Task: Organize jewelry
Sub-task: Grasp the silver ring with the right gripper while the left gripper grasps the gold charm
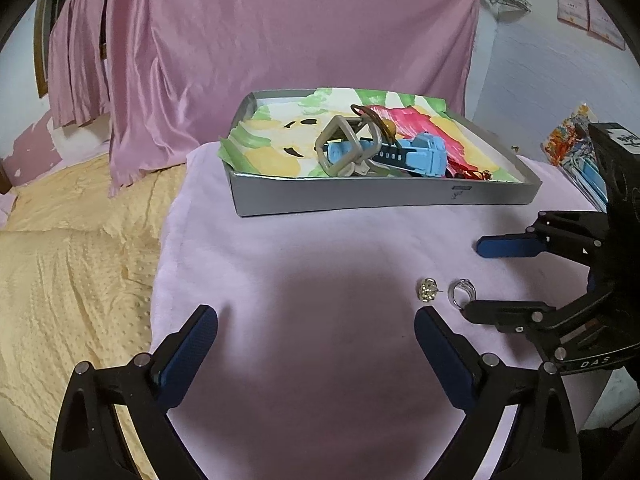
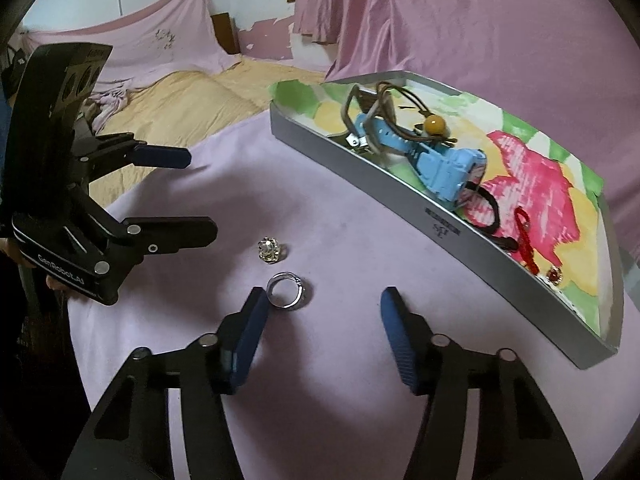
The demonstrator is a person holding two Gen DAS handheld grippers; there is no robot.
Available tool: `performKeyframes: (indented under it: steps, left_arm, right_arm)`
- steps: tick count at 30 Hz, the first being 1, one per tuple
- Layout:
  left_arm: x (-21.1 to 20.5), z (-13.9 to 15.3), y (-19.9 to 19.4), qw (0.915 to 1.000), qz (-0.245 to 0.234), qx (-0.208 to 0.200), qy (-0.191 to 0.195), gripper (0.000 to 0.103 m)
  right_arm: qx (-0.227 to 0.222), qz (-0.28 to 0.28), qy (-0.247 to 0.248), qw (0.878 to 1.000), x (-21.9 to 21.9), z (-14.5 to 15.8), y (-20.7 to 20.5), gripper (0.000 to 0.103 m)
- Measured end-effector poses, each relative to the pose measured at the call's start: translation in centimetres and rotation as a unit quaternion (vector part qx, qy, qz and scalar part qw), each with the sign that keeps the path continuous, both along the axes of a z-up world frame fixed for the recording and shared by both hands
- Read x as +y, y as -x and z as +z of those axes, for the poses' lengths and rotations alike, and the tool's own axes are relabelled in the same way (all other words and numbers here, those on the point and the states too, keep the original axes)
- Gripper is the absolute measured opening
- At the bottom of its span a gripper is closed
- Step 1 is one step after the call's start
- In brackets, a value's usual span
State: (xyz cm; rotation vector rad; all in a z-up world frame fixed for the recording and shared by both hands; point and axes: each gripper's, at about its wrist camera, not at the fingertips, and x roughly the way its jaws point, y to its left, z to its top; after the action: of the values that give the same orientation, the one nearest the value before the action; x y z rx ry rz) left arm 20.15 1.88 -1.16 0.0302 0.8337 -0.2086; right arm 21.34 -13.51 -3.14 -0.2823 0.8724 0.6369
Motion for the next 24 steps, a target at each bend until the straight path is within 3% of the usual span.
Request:
performKeyframes:
  steps: [9, 24]
  left_arm:
    - [-0.6, -0.2, -0.4, 0.9999, -0.013, 0.005, 0.002, 0.095]
    - [-3.6, -0.4, -1.5, 0.9980, -0.061, 0.018, -0.005, 0.081]
  right_arm:
    - [-0.005, 0.011, 0.000, 1.000, 0.7, 0.2, -0.8, 0.032]
    - [-0.003, -0.009, -0.009, 1.000, -0.9, 0.0, -2.4, 0.021]
